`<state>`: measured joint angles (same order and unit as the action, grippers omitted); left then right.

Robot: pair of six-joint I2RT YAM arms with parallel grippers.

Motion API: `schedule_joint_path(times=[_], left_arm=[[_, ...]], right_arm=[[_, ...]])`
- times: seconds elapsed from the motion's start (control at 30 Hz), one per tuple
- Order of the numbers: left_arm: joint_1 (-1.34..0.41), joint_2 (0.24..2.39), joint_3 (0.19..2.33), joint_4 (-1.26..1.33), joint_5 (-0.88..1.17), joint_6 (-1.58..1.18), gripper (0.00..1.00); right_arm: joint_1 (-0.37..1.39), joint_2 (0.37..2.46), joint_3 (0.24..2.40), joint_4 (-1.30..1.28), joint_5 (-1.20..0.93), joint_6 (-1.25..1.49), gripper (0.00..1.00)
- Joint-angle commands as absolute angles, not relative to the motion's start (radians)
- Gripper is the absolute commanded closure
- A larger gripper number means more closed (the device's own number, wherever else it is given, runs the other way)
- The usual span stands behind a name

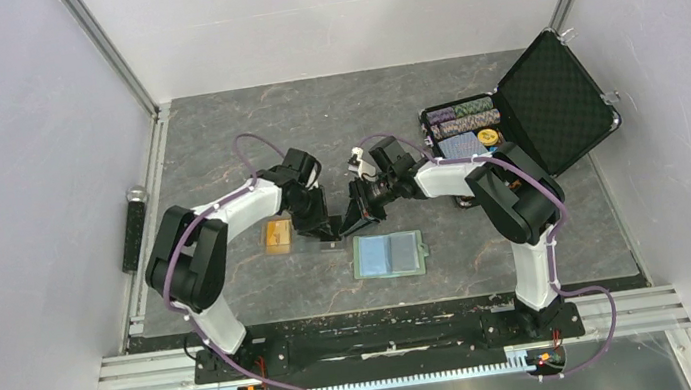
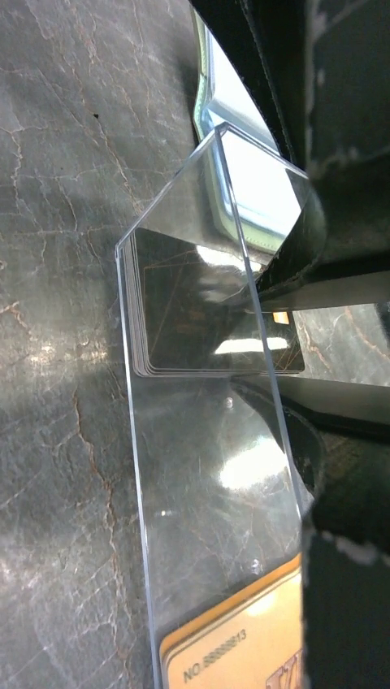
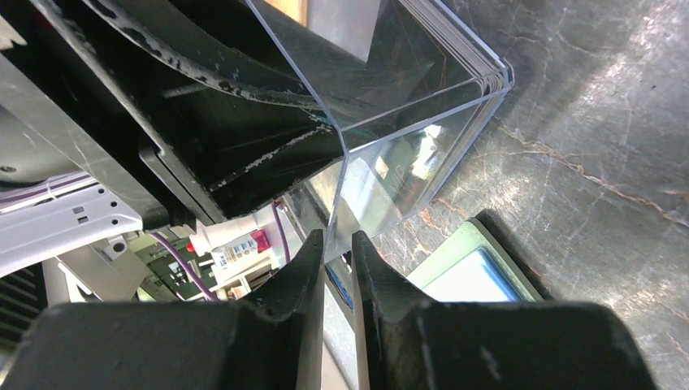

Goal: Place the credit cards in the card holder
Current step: Pick up the credit card from the storage box.

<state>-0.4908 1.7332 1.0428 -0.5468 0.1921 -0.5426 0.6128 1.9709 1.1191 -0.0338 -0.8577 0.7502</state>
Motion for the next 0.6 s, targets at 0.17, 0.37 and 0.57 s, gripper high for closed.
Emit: schedule_joint_path(times=[0.17, 0.37, 0.57], left_arm=[[-0.586, 1.791, 1.160, -0.686, 0.061, -0.478, 0.65], [-0.617, 1.799, 1.201, -0.726, 0.028, -0.471, 0.70], [-0.618, 1.783, 1.211, -0.730, 0.041, -0.463, 0.70]], right_arm=[[0.631, 1.945, 1.108, 0.002, -0.884, 0.727, 0.99], [0.632, 1.943, 1.103, 0.002, -0.882, 0.724, 1.00], [0.632, 1.940, 1.103, 0.002, -0.881, 0.720, 1.00]])
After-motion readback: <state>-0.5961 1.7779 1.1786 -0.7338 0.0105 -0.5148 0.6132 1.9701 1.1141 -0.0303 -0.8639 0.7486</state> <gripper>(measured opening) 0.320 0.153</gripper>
